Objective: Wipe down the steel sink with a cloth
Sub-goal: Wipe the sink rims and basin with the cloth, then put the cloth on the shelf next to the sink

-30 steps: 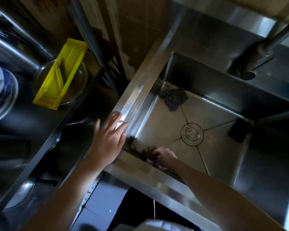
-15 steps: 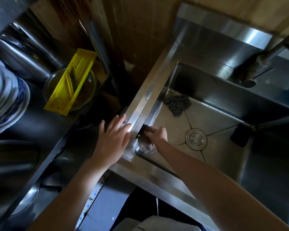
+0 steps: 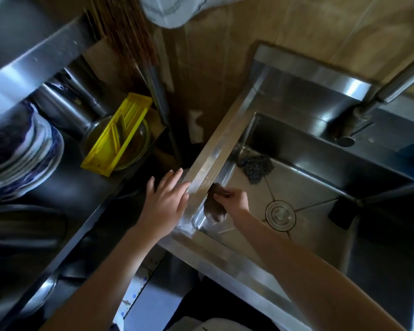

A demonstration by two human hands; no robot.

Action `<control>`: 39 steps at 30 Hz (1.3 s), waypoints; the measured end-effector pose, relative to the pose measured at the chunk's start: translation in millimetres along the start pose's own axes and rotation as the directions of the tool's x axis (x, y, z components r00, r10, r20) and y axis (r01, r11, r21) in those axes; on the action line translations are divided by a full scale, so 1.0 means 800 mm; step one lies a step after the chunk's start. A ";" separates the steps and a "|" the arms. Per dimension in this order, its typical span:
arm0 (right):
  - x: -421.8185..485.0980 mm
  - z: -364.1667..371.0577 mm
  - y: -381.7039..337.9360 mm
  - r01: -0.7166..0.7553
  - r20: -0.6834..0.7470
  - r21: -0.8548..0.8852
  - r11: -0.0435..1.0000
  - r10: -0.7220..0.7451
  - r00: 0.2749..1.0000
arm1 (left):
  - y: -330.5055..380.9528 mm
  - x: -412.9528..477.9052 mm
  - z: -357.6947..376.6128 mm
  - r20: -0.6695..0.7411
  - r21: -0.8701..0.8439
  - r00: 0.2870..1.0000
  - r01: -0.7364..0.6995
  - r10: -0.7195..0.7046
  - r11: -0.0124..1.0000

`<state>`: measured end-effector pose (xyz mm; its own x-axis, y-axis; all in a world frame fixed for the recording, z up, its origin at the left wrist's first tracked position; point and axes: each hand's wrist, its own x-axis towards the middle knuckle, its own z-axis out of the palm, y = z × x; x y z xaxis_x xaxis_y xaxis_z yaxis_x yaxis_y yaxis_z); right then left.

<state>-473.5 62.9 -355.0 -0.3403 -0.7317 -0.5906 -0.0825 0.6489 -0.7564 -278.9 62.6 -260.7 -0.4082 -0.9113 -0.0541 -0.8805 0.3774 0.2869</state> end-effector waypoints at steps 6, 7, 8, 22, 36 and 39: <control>-0.021 -0.043 -0.010 0.122 0.025 -0.103 0.987 -0.120 0.992 | 0.010 -0.014 -0.015 -0.062 0.020 0.996 0.060 -0.059 0.998; -0.024 -0.051 -0.013 0.140 0.023 -0.106 0.984 -0.138 0.990 | 0.011 -0.017 -0.017 -0.063 0.022 0.995 0.073 -0.072 0.997; -0.026 -0.060 -0.017 0.158 0.022 -0.109 0.981 -0.156 0.988 | 0.013 -0.020 -0.020 -0.065 0.023 0.994 0.085 -0.084 0.996; -0.063 -0.132 -0.105 0.493 0.172 -0.250 0.834 -0.462 0.870 | 0.033 -0.046 -0.095 -0.260 0.092 0.944 0.232 -0.202 0.968; -0.113 -0.092 -0.262 0.814 0.434 -0.357 0.457 -0.691 0.578 | -0.012 -0.061 -0.220 -0.394 0.139 0.851 0.430 -0.348 0.892; -0.124 -0.063 -0.306 0.849 0.452 -0.346 0.400 -0.721 0.525 | -0.031 -0.058 -0.246 -0.414 0.136 0.827 0.470 -0.381 0.872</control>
<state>-467.1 -12.8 -97.4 0.3045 -0.9463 0.1087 -0.6456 -0.2890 -0.7069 -190.6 62.8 -77.5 0.0979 -0.9654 0.2417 -0.9925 -0.0769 0.0949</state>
